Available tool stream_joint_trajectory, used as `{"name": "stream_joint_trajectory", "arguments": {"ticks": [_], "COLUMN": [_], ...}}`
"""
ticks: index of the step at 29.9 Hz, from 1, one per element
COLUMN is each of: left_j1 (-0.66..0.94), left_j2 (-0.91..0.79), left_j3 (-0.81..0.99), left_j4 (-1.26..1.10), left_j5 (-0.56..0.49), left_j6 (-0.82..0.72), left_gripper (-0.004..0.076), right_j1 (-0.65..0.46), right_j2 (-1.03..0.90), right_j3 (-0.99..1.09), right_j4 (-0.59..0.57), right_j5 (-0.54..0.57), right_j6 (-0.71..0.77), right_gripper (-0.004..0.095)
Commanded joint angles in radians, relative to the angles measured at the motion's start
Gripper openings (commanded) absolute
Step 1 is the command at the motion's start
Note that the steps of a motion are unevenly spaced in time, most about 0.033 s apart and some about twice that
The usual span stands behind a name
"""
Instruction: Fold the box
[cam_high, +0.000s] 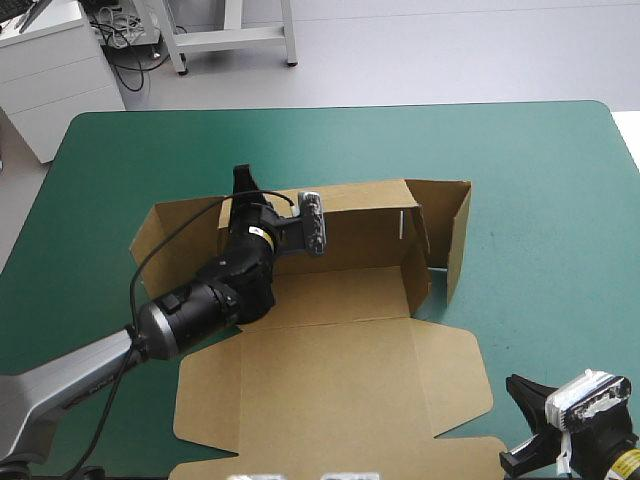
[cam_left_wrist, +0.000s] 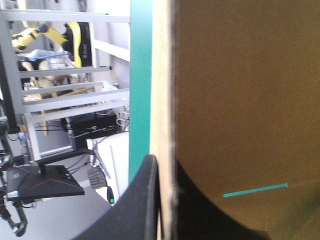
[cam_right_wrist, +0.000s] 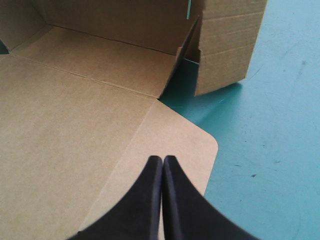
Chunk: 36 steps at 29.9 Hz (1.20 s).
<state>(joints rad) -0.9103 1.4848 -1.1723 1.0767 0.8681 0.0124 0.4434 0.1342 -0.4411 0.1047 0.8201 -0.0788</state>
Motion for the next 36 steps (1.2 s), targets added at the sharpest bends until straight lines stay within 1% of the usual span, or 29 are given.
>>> {"name": "stream_joint_trajectory", "arguments": {"ticks": [1,3,6,11,16,22,24,26,31,33,36], "left_j1": [-0.069,-0.107,-0.158,-0.207,-0.212,-0.212,-0.212,-0.212,-0.213,-0.213,-0.213], "left_j2": [-0.034,-0.034,-0.034,-0.034,-0.034,-0.034,-0.034,-0.034,-0.034,-0.034,-0.034], "left_j3": [0.044,0.074,0.105,0.108,0.122,0.124,0.124,0.124,0.124,0.124,0.124], "left_j4": [0.194,0.262,0.336,0.362,0.378,0.408,0.424,0.433,0.438,0.438,0.435], "left_j5": [-0.030,-0.022,-0.014,0.020,0.109,0.091,0.086,0.086,0.086,0.086,0.086], "left_j6": [-0.204,-0.291,-0.355,-0.360,-0.360,-0.407,-0.429,-0.429,-0.449,-0.451,-0.455], "left_gripper": [-0.0032,-0.0032,-0.0032,-0.0032,-0.0032,-0.0032,-0.0032,-0.0032,-0.0032,-0.0032,-0.0032], "right_j1": [-0.004,-0.004,-0.004,-0.004,-0.004,-0.004,-0.004,-0.004,-0.004,-0.004,-0.004], "right_j2": [0.014,0.014,0.014,0.014,0.014,0.014,0.014,0.014,0.014,0.014,0.017], "right_j3": [-0.023,-0.023,-0.023,-0.023,-0.023,-0.023,-0.023,-0.023,-0.027,-0.029,-0.052], "right_j4": [0.006,0.006,0.006,0.006,0.006,-0.008,-0.020,-0.024,-0.042,-0.078,-0.161], "right_j5": [-0.071,-0.071,-0.071,-0.071,-0.071,-0.071,-0.074,-0.085,-0.135,-0.146,-0.142], "right_j6": [-0.003,-0.003,-0.003,-0.003,-0.003,-0.003,-0.003,0.007,0.120,0.186,0.314], "right_gripper": [-0.0018,-0.0018,-0.0018,-0.0018,-0.0018,-0.0016,0.0001,0.0049,0.0275,0.0372,0.0500]}}
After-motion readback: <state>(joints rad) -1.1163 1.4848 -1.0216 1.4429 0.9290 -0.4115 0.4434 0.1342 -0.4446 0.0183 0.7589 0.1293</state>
